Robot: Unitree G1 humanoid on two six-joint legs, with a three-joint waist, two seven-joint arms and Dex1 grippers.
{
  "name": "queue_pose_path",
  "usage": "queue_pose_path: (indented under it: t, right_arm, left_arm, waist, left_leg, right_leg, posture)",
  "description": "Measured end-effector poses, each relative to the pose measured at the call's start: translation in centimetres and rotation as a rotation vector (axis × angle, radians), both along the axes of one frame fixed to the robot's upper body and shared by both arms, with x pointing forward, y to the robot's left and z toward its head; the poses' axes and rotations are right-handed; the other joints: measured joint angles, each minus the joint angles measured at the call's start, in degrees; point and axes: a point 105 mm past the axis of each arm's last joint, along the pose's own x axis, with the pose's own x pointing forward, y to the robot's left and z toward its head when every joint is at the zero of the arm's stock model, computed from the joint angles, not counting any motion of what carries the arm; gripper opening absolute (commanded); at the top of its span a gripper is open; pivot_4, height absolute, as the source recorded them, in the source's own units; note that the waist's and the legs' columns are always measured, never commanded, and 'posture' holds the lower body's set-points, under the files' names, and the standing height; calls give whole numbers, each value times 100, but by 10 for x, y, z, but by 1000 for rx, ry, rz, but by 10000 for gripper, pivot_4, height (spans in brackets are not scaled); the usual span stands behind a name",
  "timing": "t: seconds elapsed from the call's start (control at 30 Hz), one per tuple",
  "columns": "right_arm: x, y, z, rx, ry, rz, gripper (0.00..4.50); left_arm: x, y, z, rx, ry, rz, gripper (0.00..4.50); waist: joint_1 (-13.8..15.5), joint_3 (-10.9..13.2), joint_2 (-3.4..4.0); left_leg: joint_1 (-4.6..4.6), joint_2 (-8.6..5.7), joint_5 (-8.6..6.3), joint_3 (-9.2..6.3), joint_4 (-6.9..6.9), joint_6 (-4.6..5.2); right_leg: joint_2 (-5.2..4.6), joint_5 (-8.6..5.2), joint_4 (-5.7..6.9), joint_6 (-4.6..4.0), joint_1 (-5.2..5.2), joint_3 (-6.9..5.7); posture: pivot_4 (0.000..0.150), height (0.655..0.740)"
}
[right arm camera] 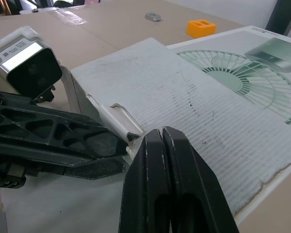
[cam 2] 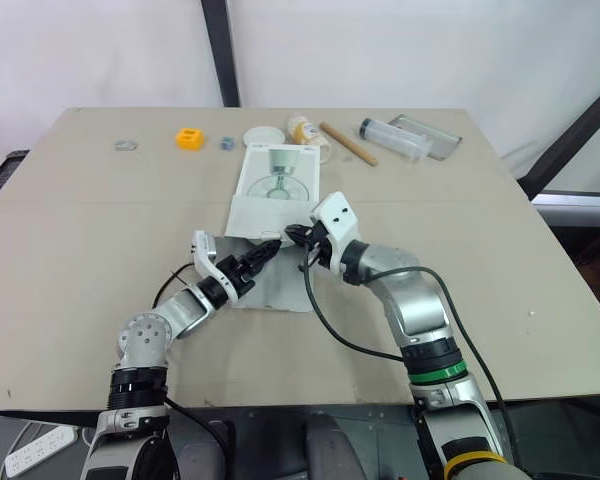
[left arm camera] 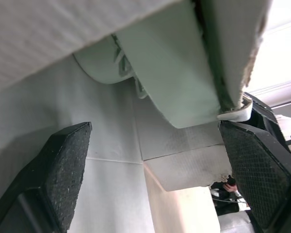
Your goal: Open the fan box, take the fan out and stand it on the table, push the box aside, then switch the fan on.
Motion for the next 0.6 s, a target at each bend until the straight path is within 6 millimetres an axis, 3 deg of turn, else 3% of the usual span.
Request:
queue_pose_path:
  t: [0.53,0.6]
  right_arm:
    - [-3,4,-1,-9,-1,15,0]
    - [-3,4,-1,-8,-1,14,0]
  left_arm:
    - [1,3,-3,7,1,21,44509]
    - [2,1,-3,6,-2,14,39356]
  waist:
    - [-5,0,0]
    - [-5,0,0]
  left_leg:
    - [-5,1,0,0,-5,0]
    - [-5,0,0,0,-5,0]
  right_leg:
    - [0,6,-15,3,0,0]
    - [0,6,-15,3,1,0]
  posture:
    - [1500,7400]
    - [1500,7400]
